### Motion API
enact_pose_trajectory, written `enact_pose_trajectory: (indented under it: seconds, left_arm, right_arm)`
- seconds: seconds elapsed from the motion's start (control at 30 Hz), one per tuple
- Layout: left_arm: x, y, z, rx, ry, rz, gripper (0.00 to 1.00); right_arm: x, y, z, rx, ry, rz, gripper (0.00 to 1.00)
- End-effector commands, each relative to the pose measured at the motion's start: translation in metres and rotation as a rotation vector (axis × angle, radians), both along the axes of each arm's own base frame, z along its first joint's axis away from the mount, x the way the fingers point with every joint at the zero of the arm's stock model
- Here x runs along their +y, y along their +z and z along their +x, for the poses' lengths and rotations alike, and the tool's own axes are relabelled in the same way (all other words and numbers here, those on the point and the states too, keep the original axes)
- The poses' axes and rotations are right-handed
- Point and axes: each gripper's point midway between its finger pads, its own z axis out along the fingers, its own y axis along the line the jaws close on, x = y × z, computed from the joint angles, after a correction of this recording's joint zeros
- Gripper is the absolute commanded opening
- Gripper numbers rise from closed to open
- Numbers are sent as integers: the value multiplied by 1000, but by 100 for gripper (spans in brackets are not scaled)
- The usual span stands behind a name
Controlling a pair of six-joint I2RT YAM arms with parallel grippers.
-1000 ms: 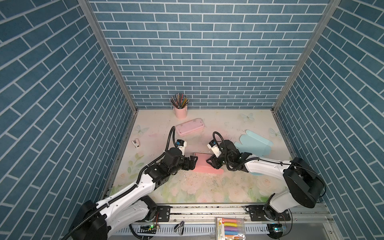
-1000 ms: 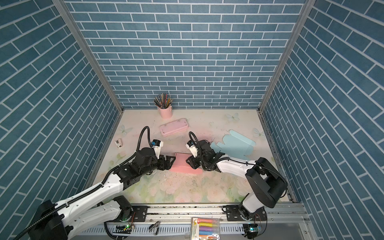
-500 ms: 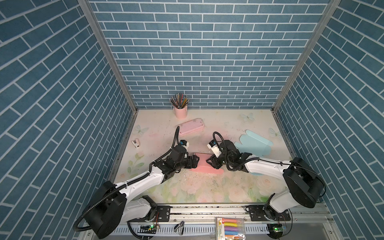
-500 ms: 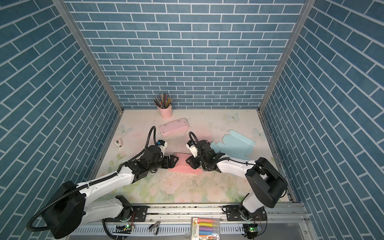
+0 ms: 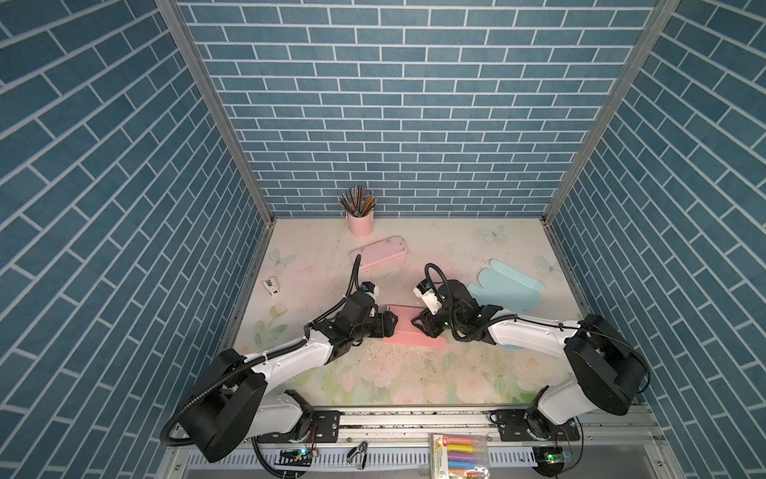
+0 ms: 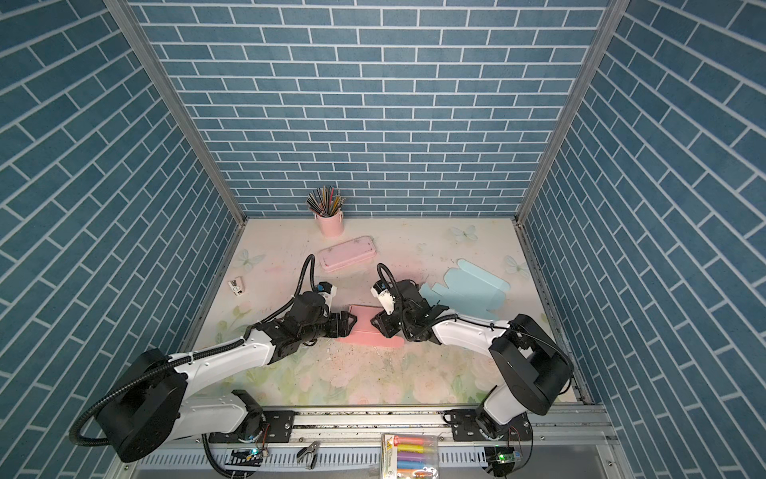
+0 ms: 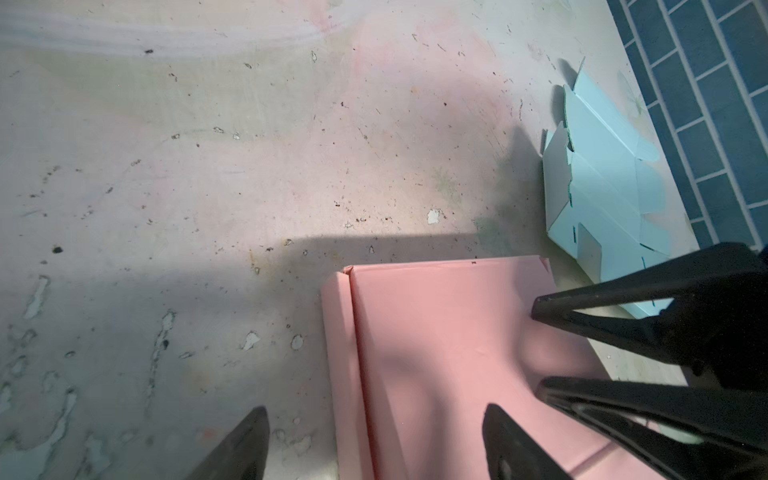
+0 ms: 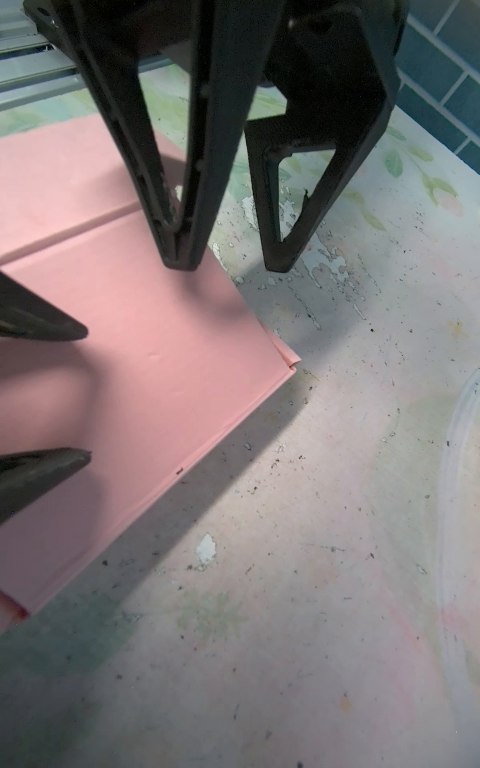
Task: Fold the paper box
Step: 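Move the left gripper to the box's near end beside the right gripper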
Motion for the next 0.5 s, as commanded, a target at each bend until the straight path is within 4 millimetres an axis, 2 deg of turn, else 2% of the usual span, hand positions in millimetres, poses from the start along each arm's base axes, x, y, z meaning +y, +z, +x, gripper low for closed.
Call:
enact_pose_trajectory:
  seconds: [0.0,0.2,0.33,0.47]
  left_arm:
    - [3,-9,-2,6,3,-2,79]
    - [5,-16,-5,15,3,3,76]
    - [5,-18,-7,18,3,-1,74]
    - [6,-21,-7,25,1,0,73]
  right_arm:
    - [-1,-1,-5,29,-14,6,44]
    - [-2,10,-4,39,-39,27,45]
    - [-7,23,-4,80,-83,25,46]
    - [-17,27,-5,133,-134,4,46]
